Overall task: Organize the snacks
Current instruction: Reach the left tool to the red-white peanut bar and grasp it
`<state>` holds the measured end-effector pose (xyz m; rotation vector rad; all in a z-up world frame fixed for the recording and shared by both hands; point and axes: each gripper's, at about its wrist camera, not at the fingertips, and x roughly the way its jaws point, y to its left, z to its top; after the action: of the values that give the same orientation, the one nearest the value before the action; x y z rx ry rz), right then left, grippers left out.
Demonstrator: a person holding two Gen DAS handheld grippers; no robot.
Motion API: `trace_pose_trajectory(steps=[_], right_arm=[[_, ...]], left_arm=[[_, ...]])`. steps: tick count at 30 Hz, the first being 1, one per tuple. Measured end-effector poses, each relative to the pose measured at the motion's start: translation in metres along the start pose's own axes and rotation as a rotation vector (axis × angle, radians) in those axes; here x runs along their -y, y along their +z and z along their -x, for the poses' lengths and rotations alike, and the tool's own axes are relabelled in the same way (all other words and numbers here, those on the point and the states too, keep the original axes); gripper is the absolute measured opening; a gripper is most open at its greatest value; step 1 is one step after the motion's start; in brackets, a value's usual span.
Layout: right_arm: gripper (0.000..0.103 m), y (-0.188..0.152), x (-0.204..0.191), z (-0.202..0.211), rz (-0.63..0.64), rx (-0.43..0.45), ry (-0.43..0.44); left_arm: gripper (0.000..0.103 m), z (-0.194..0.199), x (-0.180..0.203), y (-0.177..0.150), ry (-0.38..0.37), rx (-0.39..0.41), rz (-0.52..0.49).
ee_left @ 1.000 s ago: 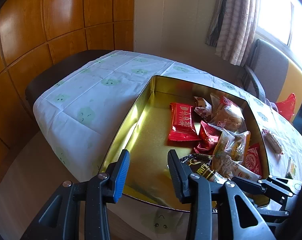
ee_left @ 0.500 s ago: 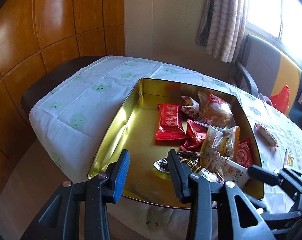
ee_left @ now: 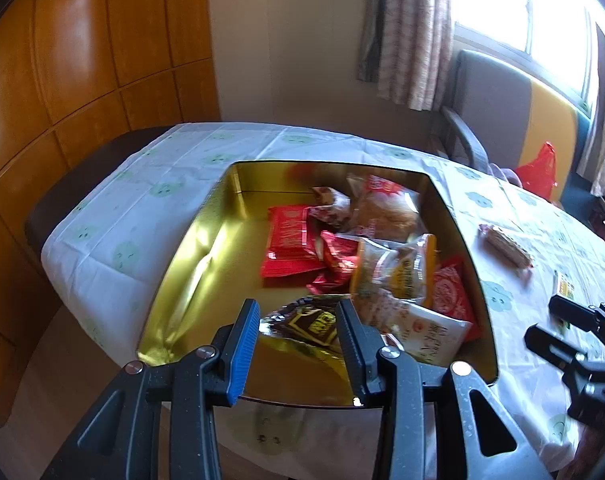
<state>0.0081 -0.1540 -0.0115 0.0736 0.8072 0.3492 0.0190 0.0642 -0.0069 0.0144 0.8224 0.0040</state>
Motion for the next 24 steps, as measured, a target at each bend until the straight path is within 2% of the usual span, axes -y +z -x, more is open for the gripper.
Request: trace_pose_trajectory(steps=[14, 19, 24], right_arm=[[0.069, -0.048, 0.123, 0.037, -0.292, -0.001, -0.257], [0.07, -0.066, 0.156, 0.049, -0.362, -0.005, -0.323], [0.073, -0.082, 0.173, 0.054, -0.39, -0.018, -0.378]], left_arm=[[0.04, 0.001, 0.066, 0.012, -0.086, -0.004, -0.155], [0.04, 0.0, 0.1, 0.022, -0.143, -0.008, -0.22], [0.04, -0.011, 0.139, 0.033, -0.223, -0.058, -0.26]])
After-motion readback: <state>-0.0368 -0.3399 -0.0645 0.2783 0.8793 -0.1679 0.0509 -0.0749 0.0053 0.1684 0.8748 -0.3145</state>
